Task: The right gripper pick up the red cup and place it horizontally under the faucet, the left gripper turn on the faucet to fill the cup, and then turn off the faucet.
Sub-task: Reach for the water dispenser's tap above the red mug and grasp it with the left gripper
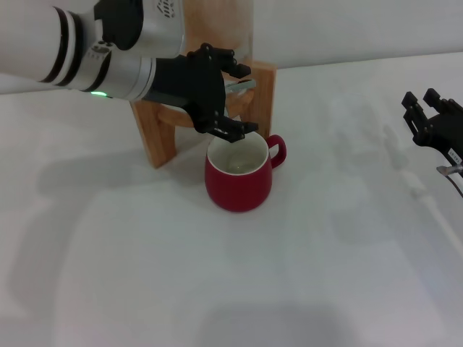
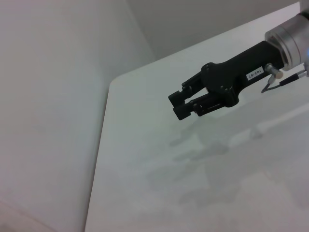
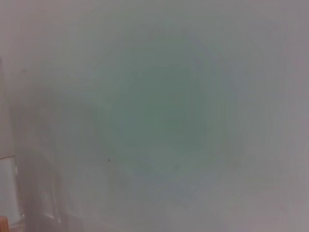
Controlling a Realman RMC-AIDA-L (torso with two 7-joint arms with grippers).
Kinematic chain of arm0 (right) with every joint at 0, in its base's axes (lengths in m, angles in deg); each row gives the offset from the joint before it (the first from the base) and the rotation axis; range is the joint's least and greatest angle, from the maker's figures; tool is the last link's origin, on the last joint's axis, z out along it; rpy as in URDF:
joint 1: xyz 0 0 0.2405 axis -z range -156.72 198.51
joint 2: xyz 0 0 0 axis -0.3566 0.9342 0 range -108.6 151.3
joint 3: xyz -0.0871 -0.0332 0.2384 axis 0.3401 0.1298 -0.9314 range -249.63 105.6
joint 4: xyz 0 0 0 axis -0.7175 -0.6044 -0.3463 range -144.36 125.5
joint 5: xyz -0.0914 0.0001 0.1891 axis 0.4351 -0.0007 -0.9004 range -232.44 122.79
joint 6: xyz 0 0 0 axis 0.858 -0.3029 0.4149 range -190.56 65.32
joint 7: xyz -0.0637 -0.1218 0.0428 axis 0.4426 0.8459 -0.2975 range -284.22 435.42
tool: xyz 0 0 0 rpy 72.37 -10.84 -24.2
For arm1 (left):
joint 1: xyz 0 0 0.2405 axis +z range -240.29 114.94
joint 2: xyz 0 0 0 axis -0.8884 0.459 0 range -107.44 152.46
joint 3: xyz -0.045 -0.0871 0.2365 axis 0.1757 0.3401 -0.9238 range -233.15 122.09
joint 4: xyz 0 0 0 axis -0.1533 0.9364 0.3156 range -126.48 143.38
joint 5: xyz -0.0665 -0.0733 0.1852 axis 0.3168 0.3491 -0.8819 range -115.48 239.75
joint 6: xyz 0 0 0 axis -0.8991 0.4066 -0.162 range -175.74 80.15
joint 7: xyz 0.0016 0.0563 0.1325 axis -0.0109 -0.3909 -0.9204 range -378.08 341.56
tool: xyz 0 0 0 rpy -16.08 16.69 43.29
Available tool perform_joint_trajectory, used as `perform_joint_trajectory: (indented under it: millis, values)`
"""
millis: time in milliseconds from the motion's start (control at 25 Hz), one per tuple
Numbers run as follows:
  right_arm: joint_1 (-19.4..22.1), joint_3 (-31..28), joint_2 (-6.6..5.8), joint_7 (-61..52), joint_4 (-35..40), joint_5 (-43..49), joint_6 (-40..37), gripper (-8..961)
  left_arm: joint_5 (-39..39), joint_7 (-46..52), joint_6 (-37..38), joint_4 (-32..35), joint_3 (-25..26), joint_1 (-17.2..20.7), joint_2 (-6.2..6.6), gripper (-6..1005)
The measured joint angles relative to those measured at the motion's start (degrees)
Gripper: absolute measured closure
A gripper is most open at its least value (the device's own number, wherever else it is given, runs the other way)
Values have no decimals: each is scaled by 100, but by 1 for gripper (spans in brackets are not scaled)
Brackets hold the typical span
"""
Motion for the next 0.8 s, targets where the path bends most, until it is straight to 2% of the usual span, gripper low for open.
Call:
perform_joint_trajectory:
  millis: [800]
  values:
    - [-1,0,0,0,18,-19,0,573,-80,-183,-131,-21,4,-49,6,218]
